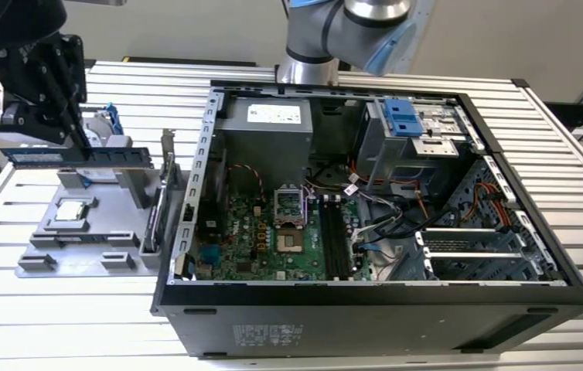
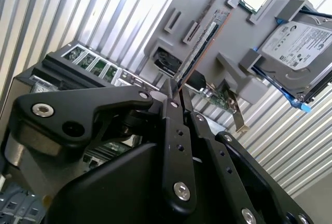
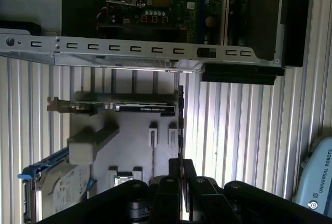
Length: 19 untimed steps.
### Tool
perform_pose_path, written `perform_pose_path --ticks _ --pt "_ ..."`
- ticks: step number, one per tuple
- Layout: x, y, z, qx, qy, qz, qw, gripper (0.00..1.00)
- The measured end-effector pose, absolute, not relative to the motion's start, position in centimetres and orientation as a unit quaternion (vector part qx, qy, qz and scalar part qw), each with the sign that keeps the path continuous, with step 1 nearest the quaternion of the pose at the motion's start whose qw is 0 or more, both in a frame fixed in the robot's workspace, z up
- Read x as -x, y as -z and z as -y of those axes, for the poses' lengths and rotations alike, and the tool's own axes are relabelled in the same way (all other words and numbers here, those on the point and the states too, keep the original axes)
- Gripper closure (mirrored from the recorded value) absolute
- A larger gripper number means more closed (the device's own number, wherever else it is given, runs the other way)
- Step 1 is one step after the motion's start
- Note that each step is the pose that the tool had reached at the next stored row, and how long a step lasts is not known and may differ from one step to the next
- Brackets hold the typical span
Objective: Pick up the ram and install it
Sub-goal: 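Pick up the ram and move it above insertion slot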
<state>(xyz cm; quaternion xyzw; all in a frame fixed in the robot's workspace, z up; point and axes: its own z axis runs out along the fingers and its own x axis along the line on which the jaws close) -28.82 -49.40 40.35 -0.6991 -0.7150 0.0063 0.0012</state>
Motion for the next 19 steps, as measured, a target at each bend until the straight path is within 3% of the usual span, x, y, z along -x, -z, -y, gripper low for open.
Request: perform_pose_path --ticks 19 --pt "26.2 -40.4 49.4 0.699 -0.006 0.715 0.001 1.0"
